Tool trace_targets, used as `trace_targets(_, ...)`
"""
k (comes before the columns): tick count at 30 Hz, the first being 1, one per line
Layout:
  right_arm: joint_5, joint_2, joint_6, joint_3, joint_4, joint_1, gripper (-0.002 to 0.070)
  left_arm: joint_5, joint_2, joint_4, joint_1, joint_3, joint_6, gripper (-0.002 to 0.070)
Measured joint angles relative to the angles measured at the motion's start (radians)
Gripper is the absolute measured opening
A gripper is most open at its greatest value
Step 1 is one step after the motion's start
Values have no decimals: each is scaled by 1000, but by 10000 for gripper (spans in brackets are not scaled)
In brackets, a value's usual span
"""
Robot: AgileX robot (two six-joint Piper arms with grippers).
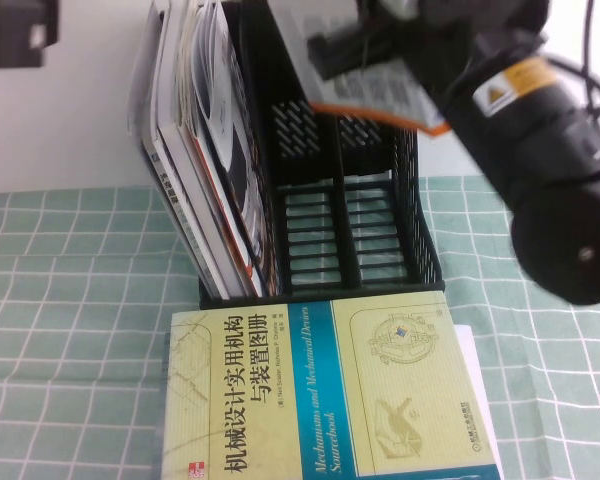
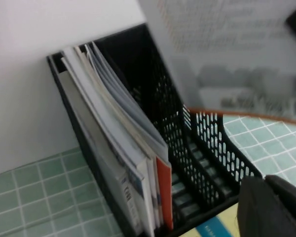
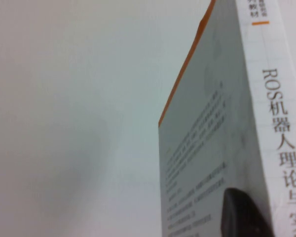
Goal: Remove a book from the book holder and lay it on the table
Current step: Place the picked book on the book
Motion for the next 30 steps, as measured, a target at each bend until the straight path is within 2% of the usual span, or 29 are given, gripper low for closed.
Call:
trace_targets(7, 252, -120, -9, -93, -204, 2, 163, -9, -145, 67, 0, 106, -58, -3)
trace_targets(13, 563, -203, 99, -101, -545, 6, 163, -147, -375, 69, 0, 366, -177, -3)
trace_targets(17, 712, -235, 353, -101, -880, 28, 163, -250, -522, 69, 0, 591, -239, -3)
trace_targets(21, 732, -260, 667, -101, -1277, 59, 163, -356, -646, 69, 0, 776, -294, -3)
trace_targets(26, 580, -264, 1168, -103, -1848, 68, 163, -401, -759, 69, 0, 906, -318, -3)
trace_targets(30, 412, -251, 1282, -87, -2012, 77, 163, -401, -809, 69, 0, 938, -320, -3)
